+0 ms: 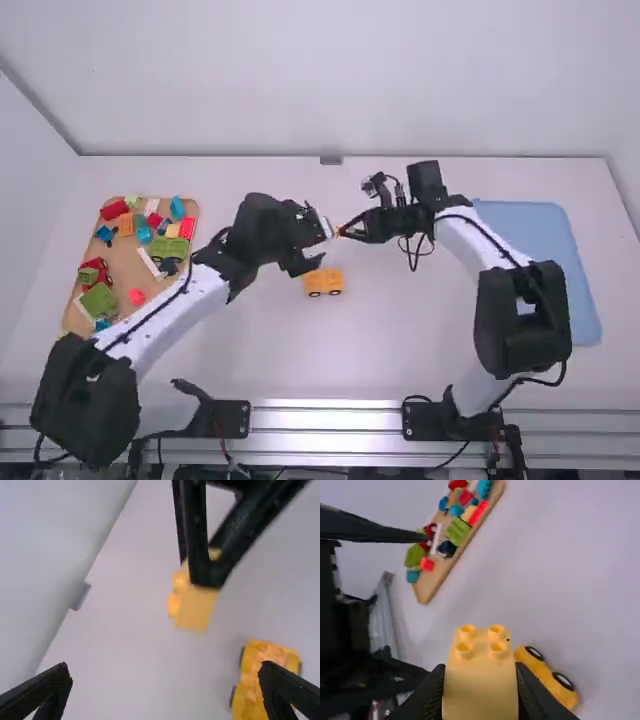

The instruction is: Assemble lego blocks to make yellow taxi

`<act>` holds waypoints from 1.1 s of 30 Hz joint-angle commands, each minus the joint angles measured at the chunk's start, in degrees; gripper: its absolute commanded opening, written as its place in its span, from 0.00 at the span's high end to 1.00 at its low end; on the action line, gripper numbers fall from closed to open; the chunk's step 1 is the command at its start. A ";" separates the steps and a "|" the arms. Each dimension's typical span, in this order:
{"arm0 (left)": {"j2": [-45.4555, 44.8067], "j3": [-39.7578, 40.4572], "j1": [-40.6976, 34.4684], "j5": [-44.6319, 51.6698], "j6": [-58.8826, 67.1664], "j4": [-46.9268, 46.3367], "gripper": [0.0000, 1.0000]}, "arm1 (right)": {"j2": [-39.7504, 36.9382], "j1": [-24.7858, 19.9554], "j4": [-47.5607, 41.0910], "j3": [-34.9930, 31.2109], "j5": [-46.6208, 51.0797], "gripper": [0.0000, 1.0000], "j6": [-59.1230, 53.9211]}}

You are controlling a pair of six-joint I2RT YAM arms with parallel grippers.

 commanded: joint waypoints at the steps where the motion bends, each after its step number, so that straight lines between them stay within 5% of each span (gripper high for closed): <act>1: -1.33 3.06 5.01 15.98 1.29 -2.71 0.01 | 0.07 1.79 -4.09 6.47 3.89 0.80 -14.99; 6: -0.66 7.54 14.60 36.92 5.77 -11.34 0.01 | 0.07 4.94 -14.88 14.60 10.03 0.79 -31.01; 10: 0.68 9.62 17.44 43.89 9.20 -16.37 0.01 | 0.07 7.28 -20.63 17.77 11.89 0.80 -44.13; 16: 2.86 9.97 15.91 43.32 9.77 -18.91 0.01 | 0.07 10.34 -25.75 19.19 13.86 0.74 -56.41; 25: 7.34 9.94 13.92 37.79 9.29 -20.50 0.08 | 0.07 16.00 -25.59 19.47 22.60 0.81 -56.72; 33: 8.13 9.94 9.77 28.30 9.03 -21.09 0.12 | 0.07 16.72 -25.27 19.47 23.39 0.81 -56.30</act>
